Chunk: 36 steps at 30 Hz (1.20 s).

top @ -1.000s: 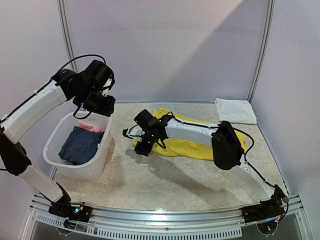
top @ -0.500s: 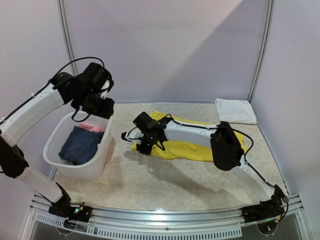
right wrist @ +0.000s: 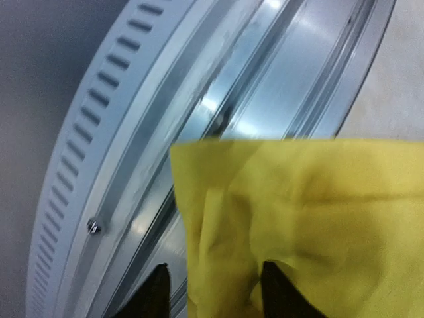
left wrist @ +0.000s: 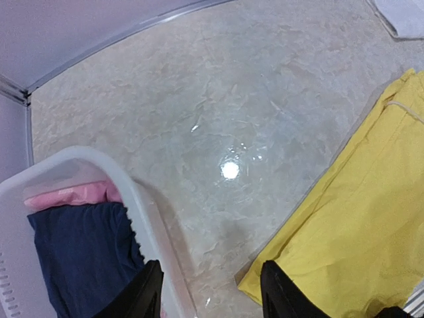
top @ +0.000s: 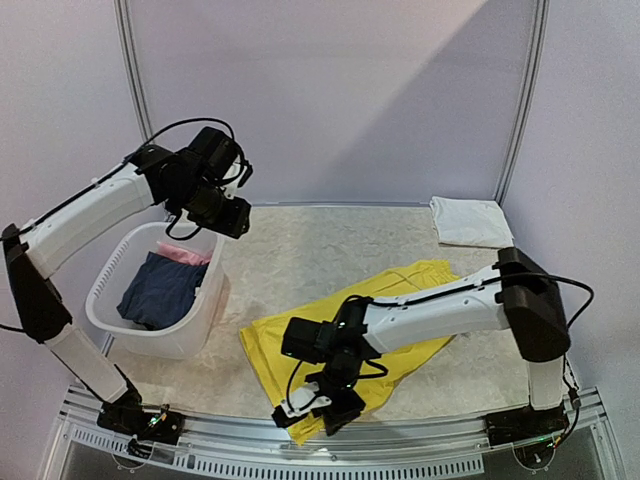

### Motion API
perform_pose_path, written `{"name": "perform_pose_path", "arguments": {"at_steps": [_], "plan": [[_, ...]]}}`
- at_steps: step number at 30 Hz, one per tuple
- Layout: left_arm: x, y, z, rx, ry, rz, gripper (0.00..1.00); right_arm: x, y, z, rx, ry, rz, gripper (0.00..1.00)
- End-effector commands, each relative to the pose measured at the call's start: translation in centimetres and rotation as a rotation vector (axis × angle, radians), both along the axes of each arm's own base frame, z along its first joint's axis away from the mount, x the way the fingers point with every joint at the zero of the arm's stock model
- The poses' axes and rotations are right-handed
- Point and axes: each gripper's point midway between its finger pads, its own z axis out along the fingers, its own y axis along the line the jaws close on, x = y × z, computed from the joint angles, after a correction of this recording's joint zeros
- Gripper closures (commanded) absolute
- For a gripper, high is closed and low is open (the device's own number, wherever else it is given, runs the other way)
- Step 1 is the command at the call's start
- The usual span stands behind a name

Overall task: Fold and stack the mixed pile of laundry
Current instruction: Rotate the rectangle-folded shorts at the center of the board.

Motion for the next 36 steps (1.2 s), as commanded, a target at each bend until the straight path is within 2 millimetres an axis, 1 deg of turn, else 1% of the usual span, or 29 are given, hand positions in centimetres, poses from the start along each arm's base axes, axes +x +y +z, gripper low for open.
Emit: {"name": "perform_pose_path", "arguments": {"at_steps": [1, 2, 3, 4, 5, 6, 7, 9, 10, 11, 12, 13, 14, 15, 16, 17, 18, 20, 22, 23, 25, 28, 29, 31, 32, 33, 34, 35, 36], "plan": [[1.3, -5.3, -2.8, -0.018, 0.055, -0.155, 0.49, 0.1, -6.0, 4.6, -0.005, 0.009, -0.055, 0.01], [1.4, -6.3, -3.5, -0.009, 0.062, -0.185, 0.49, 0.3, -7.2, 5.1, -0.010, -0.015, -0.071, 0.01], [1.4, -7.4, -4.1, 0.000, 0.066, -0.221, 0.48, 0.8, -8.3, 6.1, 0.003, -0.044, -0.094, 0.01], [1.3, -8.3, -4.8, 0.005, 0.076, -0.250, 0.48, 1.6, -9.2, 6.6, 0.010, -0.069, -0.128, 0.01], [1.2, -9.3, -5.5, 0.004, 0.090, -0.274, 0.48, 2.8, -10.0, 8.2, 0.056, -0.092, -0.179, 0.01], [1.0, -10.3, -6.2, -0.005, 0.109, -0.296, 0.48, 4.2, -10.8, 9.3, 0.087, -0.099, -0.250, 0.01], [0.7, -11.2, -7.0, -0.013, 0.132, -0.316, 0.48, 5.9, -11.7, 10.0, 0.112, -0.099, -0.321, 0.01], [0.2, -12.7, -8.4, -0.024, 0.166, -0.350, 0.48, 10.3, -13.7, 12.0, 0.196, -0.116, -0.511, 0.01], [-0.1, -13.3, -9.1, -0.023, 0.181, -0.364, 0.48, 12.7, -15.0, 12.9, 0.236, -0.114, -0.617, 0.01], [-0.3, -13.6, -9.9, -0.019, 0.199, -0.371, 0.48, 15.2, -16.4, 13.7, 0.268, -0.103, -0.732, 0.01], [-0.6, -13.8, -10.7, -0.010, 0.219, -0.375, 0.48, 17.1, -17.9, 14.4, 0.302, -0.077, -0.831, 0.01], [-0.8, -13.9, -11.4, -0.001, 0.239, -0.377, 0.48, 19.0, -19.5, 14.9, 0.321, -0.033, -0.943, 0.01], [-1.1, -13.9, -12.1, 0.009, 0.259, -0.376, 0.48, 20.4, -20.9, 15.0, 0.336, 0.015, -1.032, 0.01], [-1.4, -13.8, -12.6, 0.020, 0.275, -0.375, 0.48, 21.8, -22.4, 14.4, 0.328, 0.053, -1.119, 0.01], [-1.6, -13.7, -13.3, 0.030, 0.290, -0.376, 0.48, 22.8, -23.6, 13.9, 0.316, 0.094, -1.203, 0.01], [-2.1, -13.8, -13.8, 0.026, 0.312, -0.384, 0.48, 24.1, -25.5, 13.1, 0.298, 0.112, -1.292, 0.01], [-2.5, -13.7, -14.4, 0.028, 0.331, -0.387, 0.48, 24.8, -26.8, 12.2, 0.275, 0.129, -1.366, 0.01], [-3.1, -13.2, -15.4, 0.043, 0.363, -0.382, 0.48, 25.9, -29.0, 9.9, 0.203, 0.159, -1.495, 0.01], [-3.7, -12.8, -16.4, 0.056, 0.387, -0.375, 0.48, 26.3, -30.8, 7.8, 0.140, 0.184, -1.593, 0.01], [-4.0, -12.5, -17.1, 0.064, 0.402, -0.369, 0.49, 26.5, -31.5, 7.3, 0.127, 0.197, -1.628, 0.03], [-4.6, -11.9, -18.3, 0.073, 0.433, -0.354, 0.50, 26.5, -32.2, 6.7, 0.105, 0.224, -1.659, 0.06], [-5.7, -11.3, -20.1, 0.074, 0.480, -0.339, 0.54, 26.5, -32.4, 5.2, 0.033, 0.270, -1.662, 0.13], [-5.9, -11.0, -20.6, 0.078, 0.490, -0.331, 0.55, 26.6, -32.5, 4.2, -0.006, 0.285, -1.667, 0.15], [-6.3, -10.6, -21.3, 0.085, 0.502, -0.316, 0.59, 27.2, -32.9, 2.9, -0.055, 0.287, -1.673, 0.19], [-6.5, -10.4, -21.6, 0.087, 0.506, -0.311, 0.62, 27.5, -33.0, 1.8, -0.090, 0.301, -1.676, 0.23], [-6.6, -10.2, -21.7, 0.087, 0.507, -0.306, 0.67, 28.0, -33.0, 1.3, -0.101, 0.302, -1.674, 0.27], [-6.7, -10.0, -21.7, 0.086, 0.507, -0.301, 0.72, 28.4, -33.0, 0.6, -0.115, 0.311, -1.670, 0.34], [-6.8, -9.9, -21.6, 0.082, 0.504, -0.299, 0.76, 29.1, -32.8, 0.3, -0.112, 0.313, -1.661, 0.41], [-6.9, -9.8, -21.5, 0.081, 0.503, -0.295, 0.79, 29.8, -32.5, -0.6, -0.119, 0.322, -1.652, 0.46]]}}
